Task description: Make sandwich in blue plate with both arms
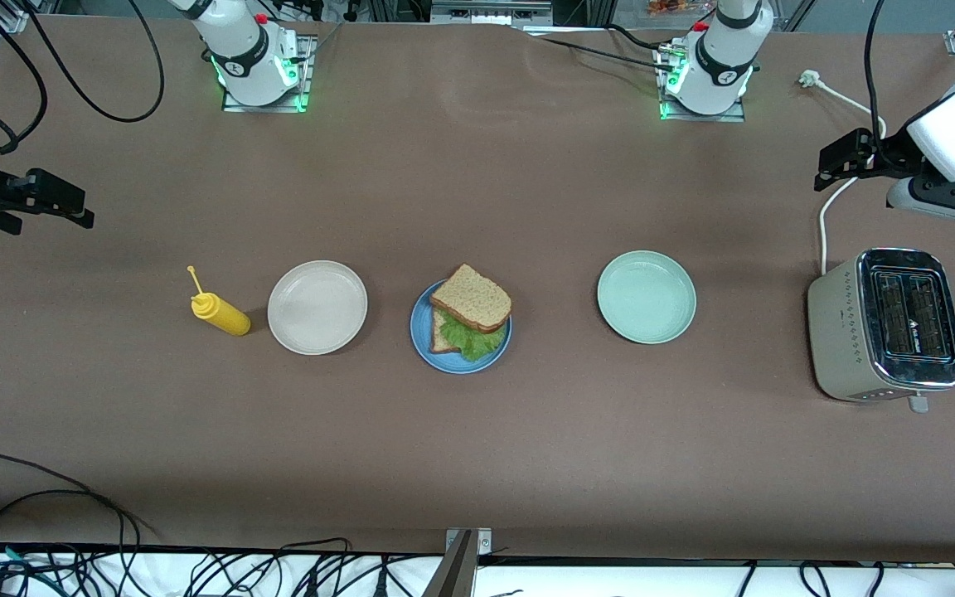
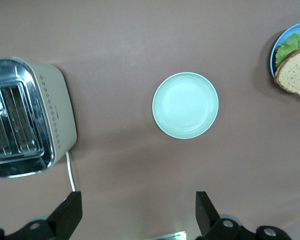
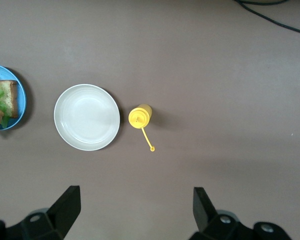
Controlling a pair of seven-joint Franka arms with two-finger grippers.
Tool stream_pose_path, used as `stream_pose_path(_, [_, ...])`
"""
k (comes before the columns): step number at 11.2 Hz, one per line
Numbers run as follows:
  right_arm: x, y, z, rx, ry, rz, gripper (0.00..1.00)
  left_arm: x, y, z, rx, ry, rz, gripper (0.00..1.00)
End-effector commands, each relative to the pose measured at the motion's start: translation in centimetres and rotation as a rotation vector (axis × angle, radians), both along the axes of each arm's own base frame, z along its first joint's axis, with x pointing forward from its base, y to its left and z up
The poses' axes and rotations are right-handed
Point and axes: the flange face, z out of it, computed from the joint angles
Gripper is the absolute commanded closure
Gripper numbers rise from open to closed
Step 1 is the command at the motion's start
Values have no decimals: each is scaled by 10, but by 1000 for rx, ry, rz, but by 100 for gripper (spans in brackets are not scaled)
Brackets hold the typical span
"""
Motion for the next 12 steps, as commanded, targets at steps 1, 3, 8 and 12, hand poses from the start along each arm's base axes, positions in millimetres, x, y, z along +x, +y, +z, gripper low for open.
stream_pose_path(1, [-7,-13,11,3,10,-32,0,-1,24,0,17,-40,-48,0])
stream_pose_path(3, [-8,-13,12,-2,11,-41,0,1,28,-1,20,-46,-29,0])
stream_pose_path(8, [-8,-17,13,-37,6,-55,0,-7,23,4,60,-47,48,0])
stream_pose_path(12, [-14,-15,22,-36,-3,-50,0,-14,7,7,108,-69,60,0])
